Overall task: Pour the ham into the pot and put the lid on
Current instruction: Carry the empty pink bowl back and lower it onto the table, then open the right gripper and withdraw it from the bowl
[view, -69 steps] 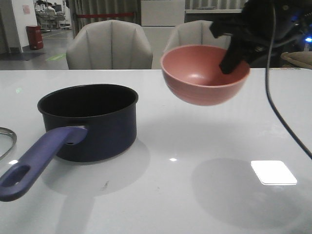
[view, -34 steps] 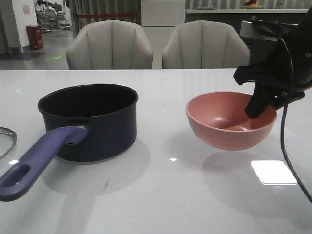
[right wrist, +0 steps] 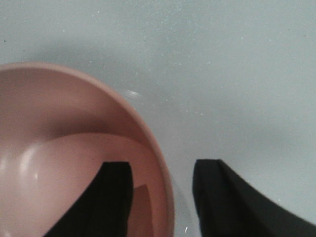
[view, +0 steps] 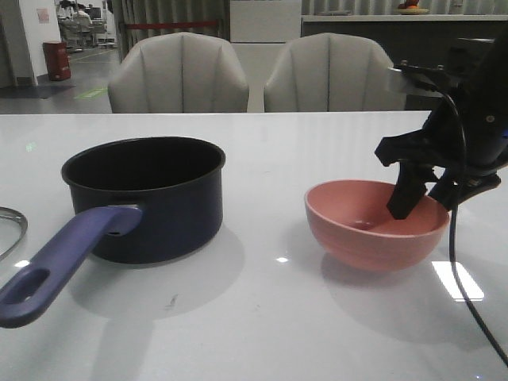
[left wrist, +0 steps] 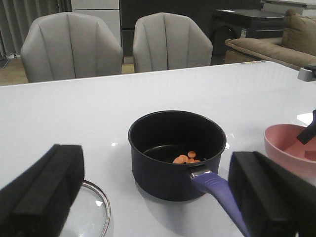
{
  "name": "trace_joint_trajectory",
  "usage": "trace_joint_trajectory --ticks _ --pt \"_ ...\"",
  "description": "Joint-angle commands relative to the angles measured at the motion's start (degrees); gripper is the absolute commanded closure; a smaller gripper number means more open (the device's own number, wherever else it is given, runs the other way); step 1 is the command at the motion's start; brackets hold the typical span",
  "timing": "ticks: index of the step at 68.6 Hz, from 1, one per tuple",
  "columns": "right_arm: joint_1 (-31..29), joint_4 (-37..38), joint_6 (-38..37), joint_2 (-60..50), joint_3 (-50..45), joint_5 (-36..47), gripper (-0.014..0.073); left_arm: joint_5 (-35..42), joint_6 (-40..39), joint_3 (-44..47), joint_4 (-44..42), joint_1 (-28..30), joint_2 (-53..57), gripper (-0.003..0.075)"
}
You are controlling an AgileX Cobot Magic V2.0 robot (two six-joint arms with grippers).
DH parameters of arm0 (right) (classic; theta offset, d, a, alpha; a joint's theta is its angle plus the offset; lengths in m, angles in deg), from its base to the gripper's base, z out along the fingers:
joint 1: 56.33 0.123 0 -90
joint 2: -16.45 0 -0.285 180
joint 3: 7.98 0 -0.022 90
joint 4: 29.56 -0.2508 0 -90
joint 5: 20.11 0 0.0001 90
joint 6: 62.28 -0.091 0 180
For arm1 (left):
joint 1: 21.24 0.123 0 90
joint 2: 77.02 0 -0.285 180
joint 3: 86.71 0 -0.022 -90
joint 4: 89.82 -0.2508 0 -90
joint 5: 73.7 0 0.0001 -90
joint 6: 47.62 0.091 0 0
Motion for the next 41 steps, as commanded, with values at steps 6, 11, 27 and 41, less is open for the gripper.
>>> trace_joint_trajectory --ticks 6,11,27,41 --pt "-0.5 -0.3 0.3 -7.2 2.1 -0.7 0.0122 4.4 -0.3 -1.6 0.4 -0.5 -0.7 0.0083" --pt "-0.5 -0.3 0.9 -11.3 1.3 -1.1 0.0122 4.4 -0.3 -1.6 0.4 -0.5 -0.7 0.0083" --pt "0.8 -0.8 0.9 -26.2 -7.2 8.0 0.0122 4.4 -0.3 -1.6 0.4 -0.5 -0.7 0.0083" --pt "3.7 -0.8 0.9 -41.9 -16.8 16.8 0.0122 5.4 -0.3 -1.6 0.4 -0.5 -0.7 0.0083"
